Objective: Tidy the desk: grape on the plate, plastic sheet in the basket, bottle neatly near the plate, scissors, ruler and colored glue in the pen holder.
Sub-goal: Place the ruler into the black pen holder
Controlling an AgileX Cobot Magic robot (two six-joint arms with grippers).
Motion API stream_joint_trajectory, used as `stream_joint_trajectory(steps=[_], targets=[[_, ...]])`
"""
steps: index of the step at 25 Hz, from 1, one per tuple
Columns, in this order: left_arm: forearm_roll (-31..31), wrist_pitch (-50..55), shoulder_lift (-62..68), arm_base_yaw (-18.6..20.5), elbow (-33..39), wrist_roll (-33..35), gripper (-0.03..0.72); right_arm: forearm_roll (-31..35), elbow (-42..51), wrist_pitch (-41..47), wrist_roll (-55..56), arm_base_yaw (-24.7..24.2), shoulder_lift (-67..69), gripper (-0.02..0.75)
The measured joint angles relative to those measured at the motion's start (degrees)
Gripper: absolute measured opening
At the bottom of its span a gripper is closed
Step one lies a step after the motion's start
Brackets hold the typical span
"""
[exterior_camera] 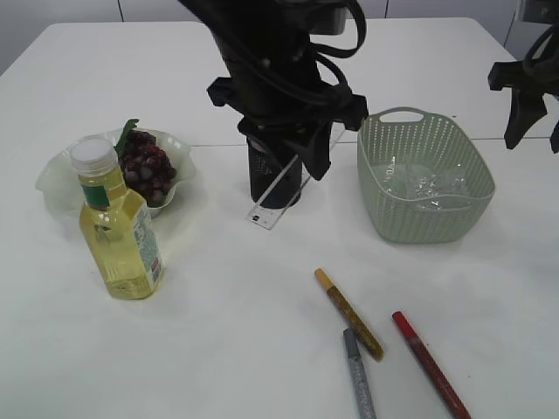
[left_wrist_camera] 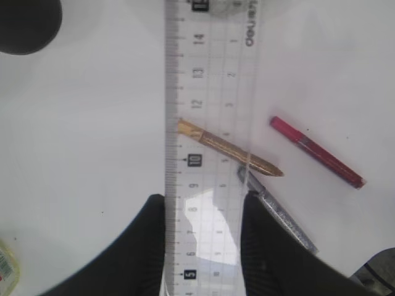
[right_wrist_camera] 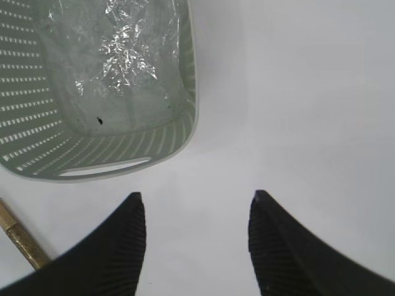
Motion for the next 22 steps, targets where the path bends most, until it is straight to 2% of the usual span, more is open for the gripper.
stream_joint_trajectory(steps=[7,11,17,22], targets=[[1.11,0.36,-5.94,0.00,0.13,-1.09,0.248,0.09,0.00,0.00,0.00,0.00,0.00,0.398],[1.11,0.48,-12.67,0.00,4.24,-2.27,0.248,0.09,0.00,0.00,0.00,0.00,0.00,0.398],[2.25,-2.15,-23.36,0.00,16.94,-3.15,0.248,0.09,0.00,0.00,0.00,0.00,0.00,0.398],[4.84,-19.23,-32.30,0.00,30.62,-3.15,0.248,0.09,0.00,0.00,0.00,0.00,0.00,0.398]])
